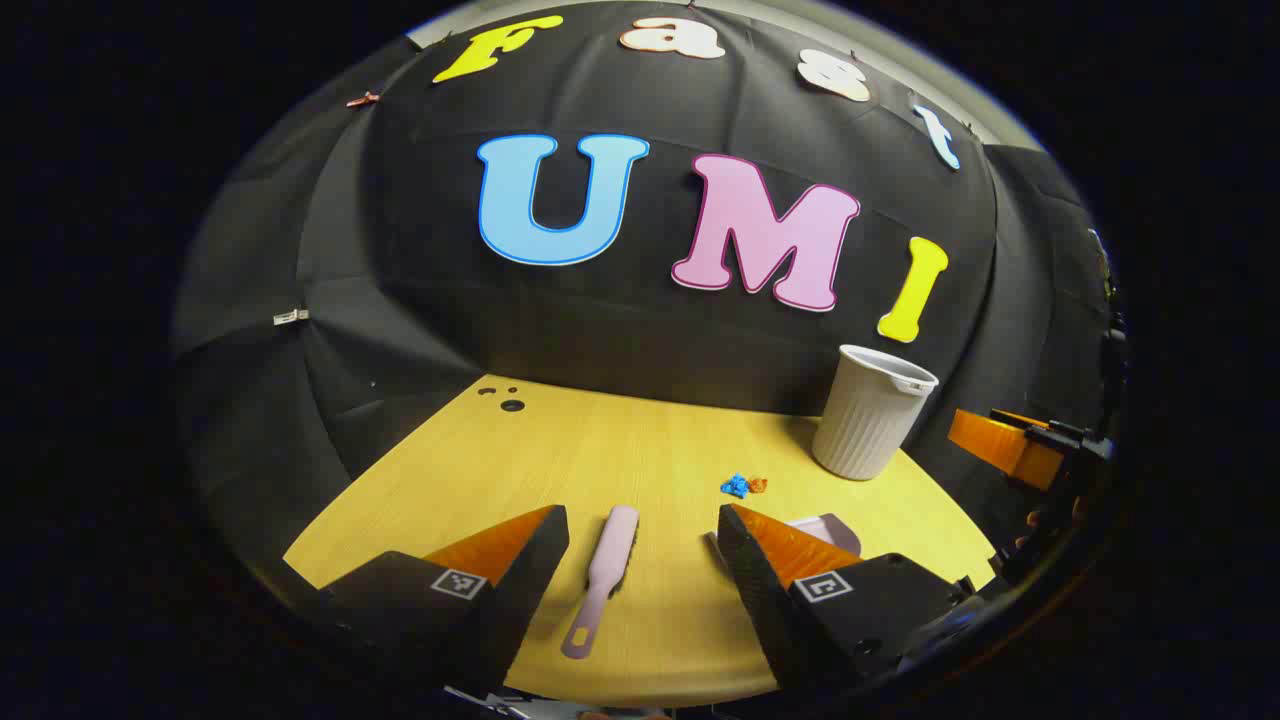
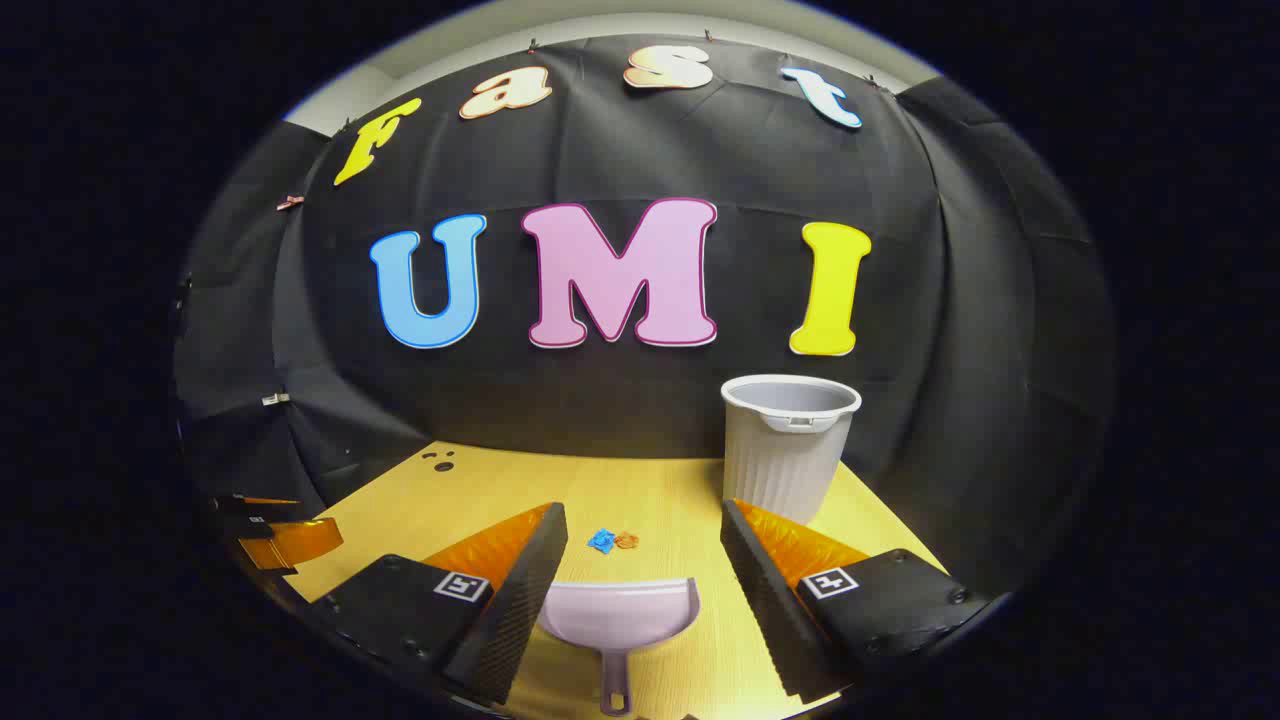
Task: Pick up the small broom and dustpan from the desktop, sweep the trash into the dustpan with the broom, and then empty the trash into the garbage bin.
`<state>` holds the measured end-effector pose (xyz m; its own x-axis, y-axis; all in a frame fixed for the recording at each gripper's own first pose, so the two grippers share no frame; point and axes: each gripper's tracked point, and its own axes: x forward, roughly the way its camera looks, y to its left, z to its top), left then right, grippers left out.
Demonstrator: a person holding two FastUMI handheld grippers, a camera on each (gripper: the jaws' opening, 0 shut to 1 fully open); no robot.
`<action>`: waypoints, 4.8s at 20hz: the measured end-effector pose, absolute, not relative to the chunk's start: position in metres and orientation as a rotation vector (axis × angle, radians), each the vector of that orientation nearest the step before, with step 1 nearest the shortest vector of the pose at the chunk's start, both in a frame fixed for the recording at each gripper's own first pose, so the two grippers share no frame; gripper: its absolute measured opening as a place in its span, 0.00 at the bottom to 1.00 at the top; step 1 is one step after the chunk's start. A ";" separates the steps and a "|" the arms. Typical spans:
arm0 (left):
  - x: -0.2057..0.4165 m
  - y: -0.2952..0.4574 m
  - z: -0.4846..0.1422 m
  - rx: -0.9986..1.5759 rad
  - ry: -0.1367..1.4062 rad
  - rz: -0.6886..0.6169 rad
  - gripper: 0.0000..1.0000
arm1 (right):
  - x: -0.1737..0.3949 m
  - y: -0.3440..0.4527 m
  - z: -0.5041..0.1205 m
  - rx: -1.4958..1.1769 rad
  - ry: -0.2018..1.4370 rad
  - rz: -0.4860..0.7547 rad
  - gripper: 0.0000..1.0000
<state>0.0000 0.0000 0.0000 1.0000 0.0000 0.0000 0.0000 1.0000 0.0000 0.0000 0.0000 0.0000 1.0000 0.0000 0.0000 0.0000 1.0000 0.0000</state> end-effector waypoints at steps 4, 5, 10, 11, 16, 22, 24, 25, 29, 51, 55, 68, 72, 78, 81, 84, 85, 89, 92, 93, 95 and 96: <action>0.008 -0.003 -0.014 -0.033 0.050 -0.044 0.95 | 0.007 0.004 -0.016 -0.014 0.059 0.032 0.97; 0.008 -0.002 -0.015 -0.028 0.058 -0.043 0.96 | 0.009 0.003 -0.019 -0.017 0.069 0.034 0.97; 0.024 -0.002 -0.025 -0.013 0.115 -0.071 0.95 | 0.021 0.000 -0.038 -0.022 0.137 0.046 0.97; 0.028 -0.002 -0.028 -0.012 0.133 -0.076 0.95 | 0.024 0.001 -0.041 -0.026 0.146 0.048 0.97; 0.051 0.001 -0.055 0.001 0.252 -0.077 0.96 | 0.032 0.004 -0.058 -0.028 0.191 0.067 0.97; 0.084 0.004 -0.097 0.029 0.446 -0.073 0.96 | 0.036 -0.005 -0.077 -0.008 0.247 0.061 0.97; 0.094 0.006 -0.113 0.032 0.534 -0.054 0.96 | 0.036 -0.009 -0.082 0.002 0.259 0.053 0.97; 0.099 0.013 -0.124 0.041 0.586 -0.033 0.96 | 0.037 -0.011 -0.090 0.006 0.281 0.051 0.97; 0.118 0.022 -0.155 0.054 0.722 0.003 0.95 | 0.032 -0.013 -0.119 0.048 0.381 0.070 0.97; 0.147 0.030 -0.193 0.119 0.672 0.045 0.29 | 0.006 -0.002 -0.186 0.111 0.722 0.100 0.99; 0.134 0.025 -0.191 0.030 0.624 0.020 0.27 | -0.001 -0.002 -0.194 0.089 0.761 0.100 0.99; 0.038 0.054 -0.167 0.054 0.558 0.061 0.24 | 0.031 0.023 -0.259 0.063 0.879 0.094 0.99; 0.028 0.055 -0.173 0.024 0.565 0.100 0.27 | 0.042 0.010 -0.280 0.002 0.911 0.051 0.99; 0.029 0.048 -0.185 0.018 0.597 0.116 0.27 | 0.055 0.016 -0.299 -0.088 0.922 0.073 0.72; 0.038 0.042 -0.180 0.011 0.598 0.116 0.27 | 0.055 0.018 -0.295 -0.102 0.902 0.091 0.69; 0.052 0.034 -0.170 -0.011 0.597 0.106 0.26 | 0.059 0.015 -0.296 -0.087 0.913 0.096 0.40; 0.060 0.030 -0.167 -0.009 0.596 0.100 0.26 | 0.061 0.016 -0.297 -0.085 0.918 0.104 0.40; 0.093 0.025 -0.160 0.066 0.604 0.076 0.27 | 0.060 0.017 -0.295 -0.105 0.906 0.166 0.39; 0.118 0.015 -0.157 0.052 0.629 0.041 0.25 | 0.059 0.015 -0.294 -0.114 0.900 0.189 0.38; 0.126 0.010 -0.154 0.048 0.634 0.025 0.27 | 0.060 0.010 -0.295 -0.120 0.902 0.184 0.41; 0.147 0.005 -0.147 0.072 0.640 0.001 0.27 | 0.061 -0.001 -0.292 -0.131 0.895 0.181 0.38; 0.159 0.001 -0.144 0.086 0.642 -0.017 0.26 | 0.060 -0.007 -0.292 -0.125 0.896 0.176 0.38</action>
